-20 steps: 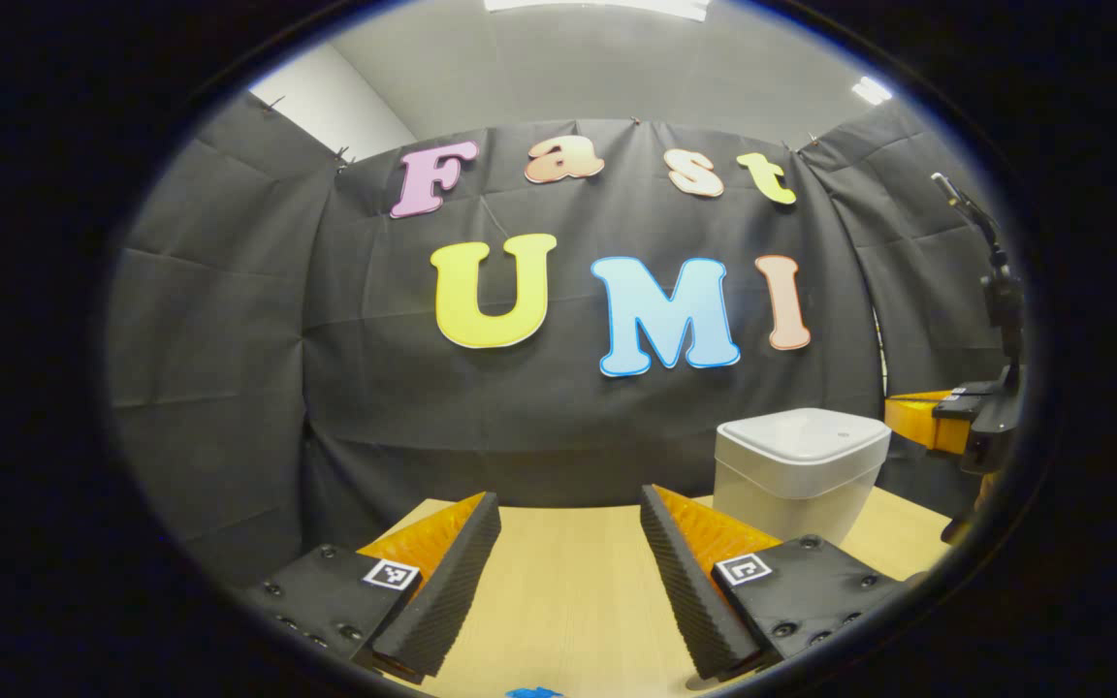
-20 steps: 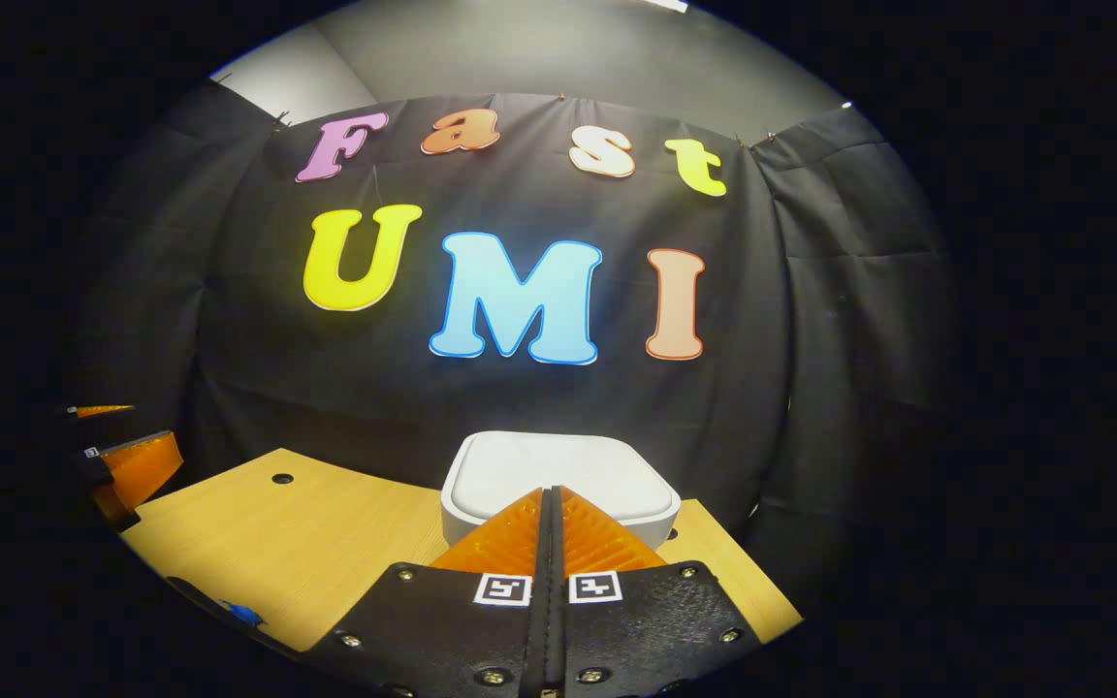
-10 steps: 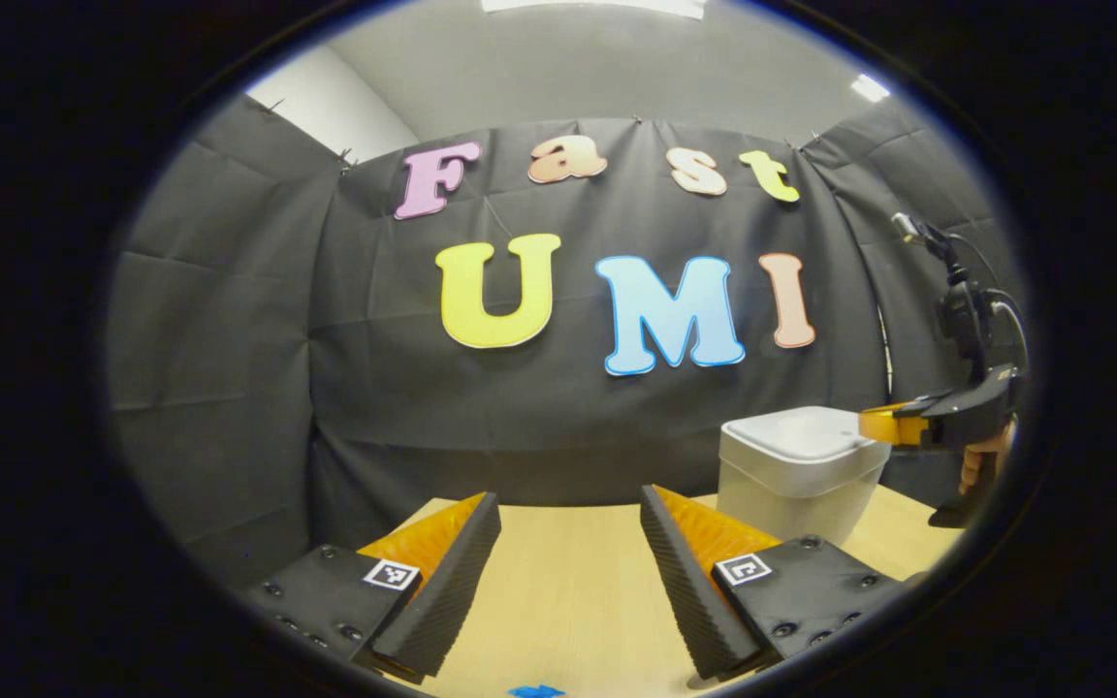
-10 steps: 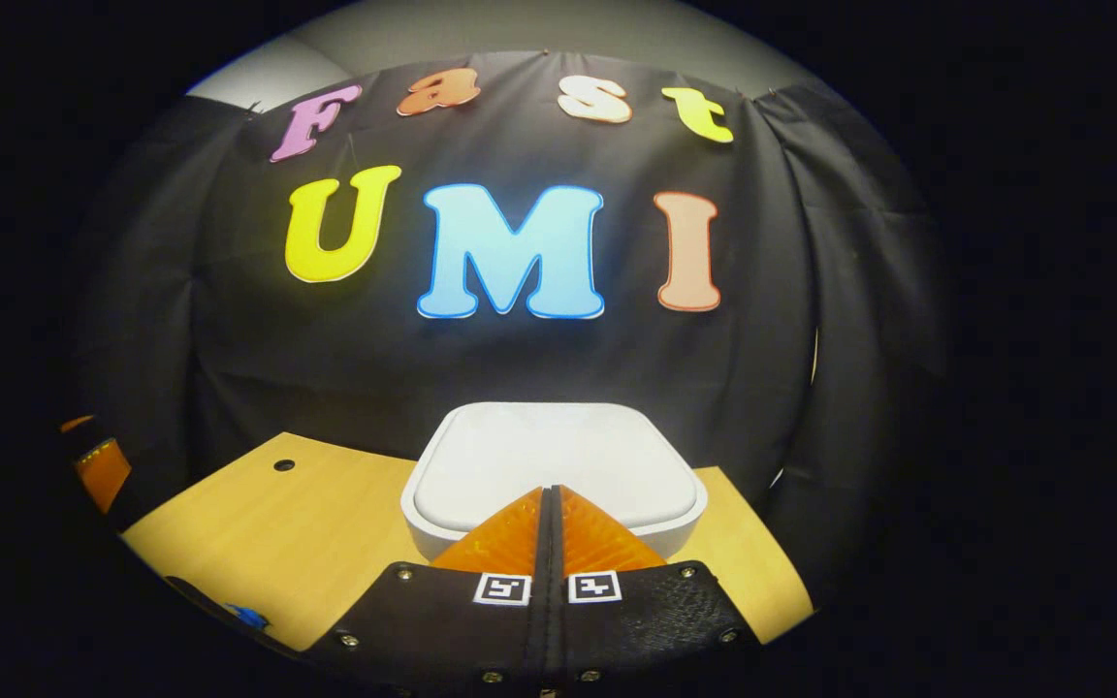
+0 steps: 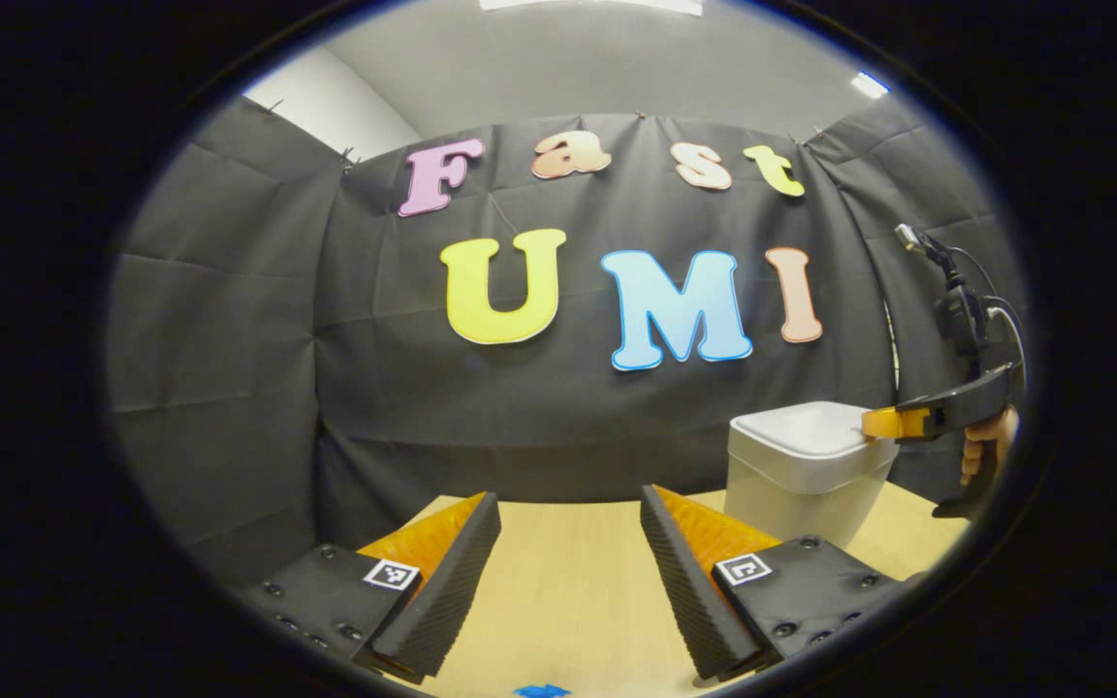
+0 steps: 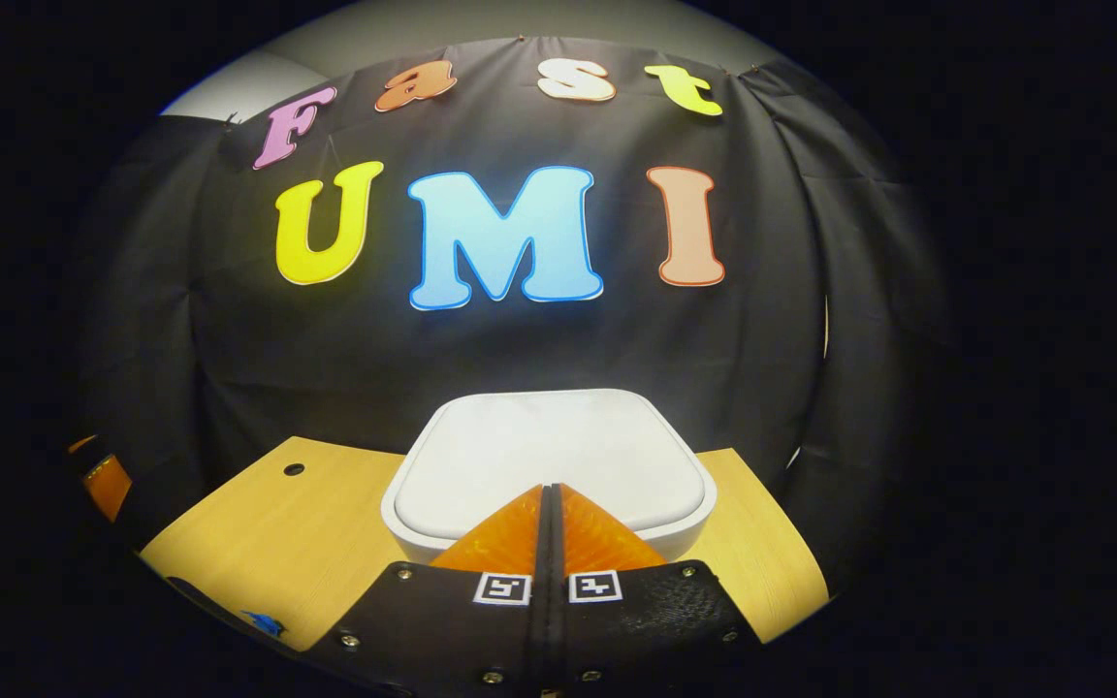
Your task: Press the lid of the desktop garbage bin to open it, pick up the crumpled paper on the desktop and throw it into the bin, then pick up the pop can on the desktop and drop it into the bin, and finally close the garbage bin lid.
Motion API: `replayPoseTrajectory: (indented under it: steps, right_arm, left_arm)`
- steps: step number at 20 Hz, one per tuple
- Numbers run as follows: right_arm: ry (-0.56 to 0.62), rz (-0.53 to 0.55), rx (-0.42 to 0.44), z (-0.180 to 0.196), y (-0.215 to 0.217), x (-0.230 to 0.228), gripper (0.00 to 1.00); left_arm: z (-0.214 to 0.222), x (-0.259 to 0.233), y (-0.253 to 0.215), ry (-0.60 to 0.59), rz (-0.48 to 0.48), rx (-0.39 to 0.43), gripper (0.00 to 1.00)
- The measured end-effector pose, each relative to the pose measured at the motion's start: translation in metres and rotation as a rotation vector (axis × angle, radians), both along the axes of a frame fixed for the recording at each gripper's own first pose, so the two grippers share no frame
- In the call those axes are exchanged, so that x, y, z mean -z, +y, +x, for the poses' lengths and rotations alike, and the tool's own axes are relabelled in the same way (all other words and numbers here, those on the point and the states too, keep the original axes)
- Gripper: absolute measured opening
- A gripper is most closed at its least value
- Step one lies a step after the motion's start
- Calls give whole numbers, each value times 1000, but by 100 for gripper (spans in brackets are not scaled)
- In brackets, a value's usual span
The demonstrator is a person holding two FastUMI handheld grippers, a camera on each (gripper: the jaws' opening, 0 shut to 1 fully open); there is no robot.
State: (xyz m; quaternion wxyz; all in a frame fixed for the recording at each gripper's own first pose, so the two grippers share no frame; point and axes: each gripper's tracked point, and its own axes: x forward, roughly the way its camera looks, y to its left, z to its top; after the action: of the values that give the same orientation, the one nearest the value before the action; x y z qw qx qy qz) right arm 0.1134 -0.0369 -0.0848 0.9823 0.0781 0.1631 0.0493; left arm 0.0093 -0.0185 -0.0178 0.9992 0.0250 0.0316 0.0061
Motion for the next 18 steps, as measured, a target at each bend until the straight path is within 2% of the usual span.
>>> replayPoseTrajectory:
  steps: [3,4,7,8,9,10,12,13,14,15,16,17,18]
  right_arm:
    - [-1,2,-6,1,0,4,0]
    - [0,1,-6,1,0,4,0]
    - [-9,18,0,1,-1,4,0]
    - [-12,34,2,2,-2,2,0]
    - [-19,45,-1,3,-1,2,0]
    - [-31,56,-11,5,0,-1,0]
    - [-46,93,-11,9,-1,-7,0]
    - [-42,104,-10,11,-2,-5,0]
    - [-45,108,-4,14,-3,-5,0]
    - [-57,109,2,15,-3,-9,0]
    - [-81,107,7,17,-3,-17,0]
    - [-110,95,12,19,-4,-27,0]
    - [-136,79,19,20,-4,-35,0]
  left_arm:
    - [5,4,-4,14,-8,8,100]
    - [6,5,-6,17,-10,11,95]
    - [9,6,-11,18,-15,23,95]
    - [9,5,-11,15,-14,24,95]
    - [8,3,-12,12,-12,25,100]
    - [8,2,-11,9,-9,23,95]
    - [5,1,-7,3,-1,14,95]
    - [4,0,-4,1,0,8,100]
    - [2,-2,-1,0,0,-1,95]
    - [2,-1,1,0,-1,-8,95]
    - [0,-1,4,0,-1,-18,100]
    - [-2,-3,7,-2,-1,-25,100]
    - [-3,-5,9,-4,-3,-33,95]
